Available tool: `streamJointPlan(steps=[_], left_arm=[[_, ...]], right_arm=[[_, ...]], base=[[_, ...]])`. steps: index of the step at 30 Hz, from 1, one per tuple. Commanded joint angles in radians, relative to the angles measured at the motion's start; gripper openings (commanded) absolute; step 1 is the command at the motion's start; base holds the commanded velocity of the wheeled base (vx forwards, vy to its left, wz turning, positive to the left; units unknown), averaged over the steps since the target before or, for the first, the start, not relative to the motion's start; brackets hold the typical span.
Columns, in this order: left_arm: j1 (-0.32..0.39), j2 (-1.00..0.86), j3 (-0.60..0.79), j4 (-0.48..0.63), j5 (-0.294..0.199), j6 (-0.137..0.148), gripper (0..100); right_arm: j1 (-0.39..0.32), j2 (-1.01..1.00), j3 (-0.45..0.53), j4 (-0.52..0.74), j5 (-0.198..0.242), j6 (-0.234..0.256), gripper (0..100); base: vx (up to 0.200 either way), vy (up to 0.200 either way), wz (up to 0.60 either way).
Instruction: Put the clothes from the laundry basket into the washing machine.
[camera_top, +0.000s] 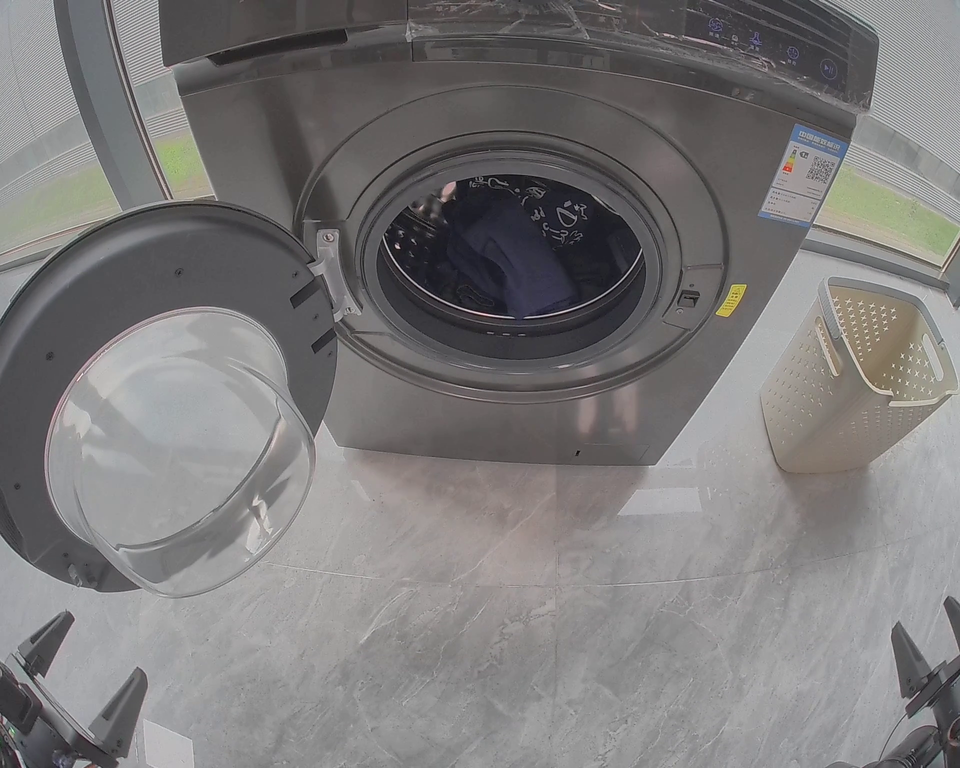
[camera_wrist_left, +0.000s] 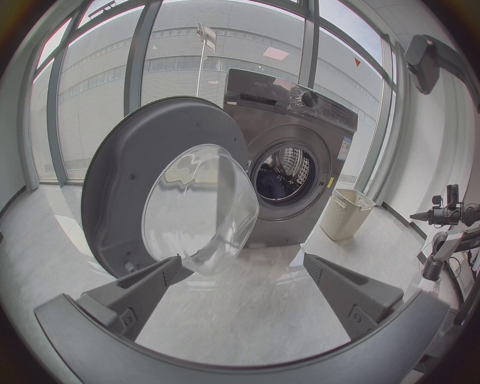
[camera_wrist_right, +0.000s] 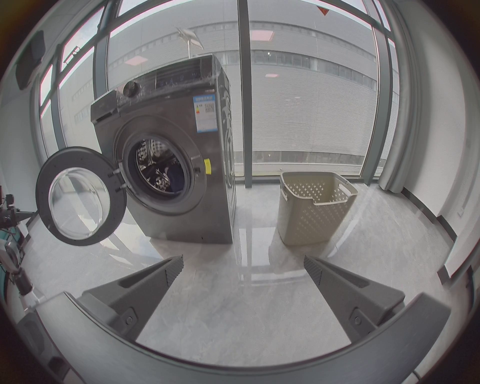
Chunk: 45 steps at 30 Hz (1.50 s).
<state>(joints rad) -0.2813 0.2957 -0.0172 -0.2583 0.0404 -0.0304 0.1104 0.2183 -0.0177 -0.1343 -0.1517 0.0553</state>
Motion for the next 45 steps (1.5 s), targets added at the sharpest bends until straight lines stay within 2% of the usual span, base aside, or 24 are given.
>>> streamJointPlan(steps=[1,4,6,8,9,11,12,13,14,18,22,25,32,37,45], left_arm=[[0.099,-0.204,0.017,0.149,-0.031,0.009,100],[0.117,-0.202,0.017,0.160,-0.017,0.018,100],[0.214,-0.207,0.017,0.185,0.007,0.038,100],[0.289,-0.256,0.017,0.241,-0.016,0.066,100],[0.298,-0.290,0.017,0.258,-0.040,0.078,100],[0.281,-0.296,0.017,0.263,-0.054,0.072,100],[0.280,-0.294,0.017,0.258,-0.033,0.038,100],[0.278,-0.293,0.017,0.258,-0.014,0.018,100],[0.278,-0.294,0.017,0.258,-0.008,0.015,100],[0.278,-0.294,0.017,0.258,-0.014,0.037,100],[0.277,-0.293,0.017,0.258,-0.011,0.023,100],[0.277,-0.293,0.017,0.258,-0.011,0.026,100],[0.277,-0.293,0.017,0.258,-0.013,0.015,100],[0.277,-0.293,0.017,0.258,-0.014,0.015,100],[0.277,-0.293,0.017,0.258,-0.014,0.015,100]], right_arm=[[-0.117,-0.215,-0.004,0.156,0.061,-0.012,100],[-0.118,-0.218,-0.004,0.156,0.067,-0.009,100],[-0.118,-0.218,-0.004,0.153,0.063,-0.008,100],[-0.117,-0.218,-0.004,0.153,0.064,-0.012,100],[-0.115,-0.218,-0.002,0.154,0.070,-0.017,100],[-0.115,-0.218,-0.002,0.156,0.070,-0.019,100],[-0.115,-0.218,-0.001,0.153,0.072,-0.015,100],[-0.115,-0.218,-0.001,0.153,0.077,-0.019,100],[-0.115,-0.218,0.001,0.151,0.080,-0.019,100],[-0.112,-0.218,0.007,0.150,0.093,-0.025,100],[-0.113,-0.218,0.008,0.148,0.100,-0.026,100],[-0.115,-0.218,0.008,0.147,0.100,-0.026,100],[-0.115,-0.218,0.008,0.150,0.101,-0.037,100],[-0.115,-0.218,0.008,0.150,0.101,-0.040,100],[-0.113,-0.218,0.008,0.150,0.101,-0.040,100]], base=[[0.000,0.000,0.00],[0.000,0.000,0.00],[0.000,0.000,0.00],[0.000,0.000,0.00],[0.000,0.000,0.00],[0.000,0.000,0.00],[0.000,0.000,0.00],[0.000,0.000,0.00],[0.000,0.000,0.00],[0.000,0.000,0.00],[-0.150,0.000,0.00],[-0.200,0.000,0.00],[0.000,0.000,-0.51],[0.000,0.000,0.00],[0.000,0.200,0.00]])
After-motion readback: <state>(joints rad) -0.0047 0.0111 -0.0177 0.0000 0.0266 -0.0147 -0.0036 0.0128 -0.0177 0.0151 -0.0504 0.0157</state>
